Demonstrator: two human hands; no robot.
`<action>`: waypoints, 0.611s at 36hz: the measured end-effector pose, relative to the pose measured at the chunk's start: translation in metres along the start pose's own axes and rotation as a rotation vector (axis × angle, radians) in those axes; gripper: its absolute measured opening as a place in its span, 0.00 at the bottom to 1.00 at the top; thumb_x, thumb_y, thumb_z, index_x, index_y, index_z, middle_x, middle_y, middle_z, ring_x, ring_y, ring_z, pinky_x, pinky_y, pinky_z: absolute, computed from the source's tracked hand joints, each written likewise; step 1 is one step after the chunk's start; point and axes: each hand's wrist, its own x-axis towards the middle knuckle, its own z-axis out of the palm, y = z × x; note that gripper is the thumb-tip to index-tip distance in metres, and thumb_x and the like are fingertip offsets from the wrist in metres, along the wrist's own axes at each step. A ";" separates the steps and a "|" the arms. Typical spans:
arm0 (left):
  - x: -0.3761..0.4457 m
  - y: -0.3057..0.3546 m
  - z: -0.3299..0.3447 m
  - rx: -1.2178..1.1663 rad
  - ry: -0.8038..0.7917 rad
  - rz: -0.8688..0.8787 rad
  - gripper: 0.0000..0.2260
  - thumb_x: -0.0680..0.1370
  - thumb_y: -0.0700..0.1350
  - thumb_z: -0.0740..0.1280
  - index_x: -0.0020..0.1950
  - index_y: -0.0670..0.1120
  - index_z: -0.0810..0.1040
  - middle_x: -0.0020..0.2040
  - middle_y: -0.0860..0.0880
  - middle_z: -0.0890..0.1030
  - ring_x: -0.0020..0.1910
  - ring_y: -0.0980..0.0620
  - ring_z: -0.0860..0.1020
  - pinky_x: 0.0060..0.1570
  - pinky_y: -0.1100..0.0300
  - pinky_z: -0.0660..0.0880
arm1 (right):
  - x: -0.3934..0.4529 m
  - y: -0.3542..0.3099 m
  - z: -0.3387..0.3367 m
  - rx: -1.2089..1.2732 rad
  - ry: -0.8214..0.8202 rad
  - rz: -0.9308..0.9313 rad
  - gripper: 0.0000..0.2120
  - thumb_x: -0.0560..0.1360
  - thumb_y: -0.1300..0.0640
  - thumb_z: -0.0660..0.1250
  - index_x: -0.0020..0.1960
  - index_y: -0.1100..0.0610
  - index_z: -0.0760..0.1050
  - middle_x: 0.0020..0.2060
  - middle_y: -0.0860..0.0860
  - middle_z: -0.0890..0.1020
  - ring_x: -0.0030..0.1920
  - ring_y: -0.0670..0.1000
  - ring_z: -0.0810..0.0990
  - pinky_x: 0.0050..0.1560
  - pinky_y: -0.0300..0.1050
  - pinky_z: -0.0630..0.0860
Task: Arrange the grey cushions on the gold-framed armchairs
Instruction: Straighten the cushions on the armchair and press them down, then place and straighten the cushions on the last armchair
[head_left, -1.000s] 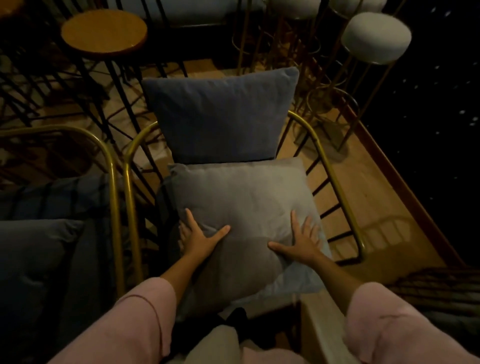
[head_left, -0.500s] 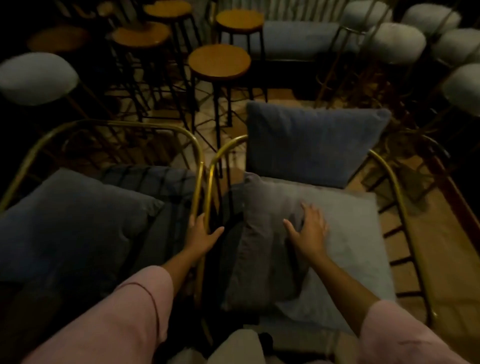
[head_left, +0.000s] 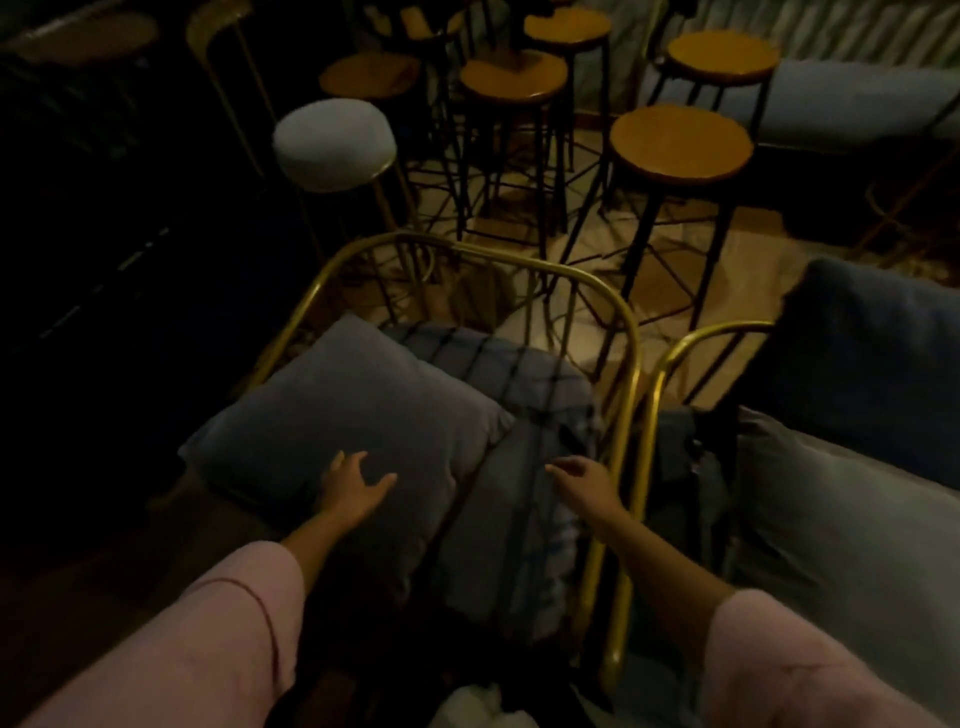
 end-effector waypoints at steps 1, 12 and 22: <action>0.013 -0.008 -0.011 0.032 0.009 0.002 0.33 0.75 0.55 0.70 0.74 0.44 0.65 0.77 0.40 0.60 0.76 0.39 0.61 0.74 0.43 0.62 | 0.008 -0.003 0.019 0.008 -0.021 0.019 0.16 0.75 0.58 0.72 0.57 0.68 0.80 0.52 0.62 0.84 0.47 0.52 0.79 0.43 0.39 0.72; 0.180 -0.062 -0.107 0.194 0.140 0.089 0.35 0.72 0.52 0.74 0.74 0.41 0.65 0.75 0.36 0.62 0.74 0.34 0.62 0.72 0.41 0.62 | 0.056 -0.009 0.185 0.189 -0.115 0.289 0.21 0.69 0.42 0.74 0.47 0.60 0.78 0.35 0.50 0.79 0.40 0.51 0.76 0.31 0.36 0.71; 0.239 -0.091 -0.104 0.332 0.081 0.094 0.61 0.52 0.77 0.69 0.77 0.53 0.51 0.77 0.42 0.61 0.75 0.37 0.60 0.72 0.39 0.61 | 0.070 -0.004 0.264 0.543 0.019 0.479 0.58 0.62 0.44 0.81 0.80 0.56 0.50 0.76 0.56 0.63 0.73 0.61 0.67 0.70 0.59 0.69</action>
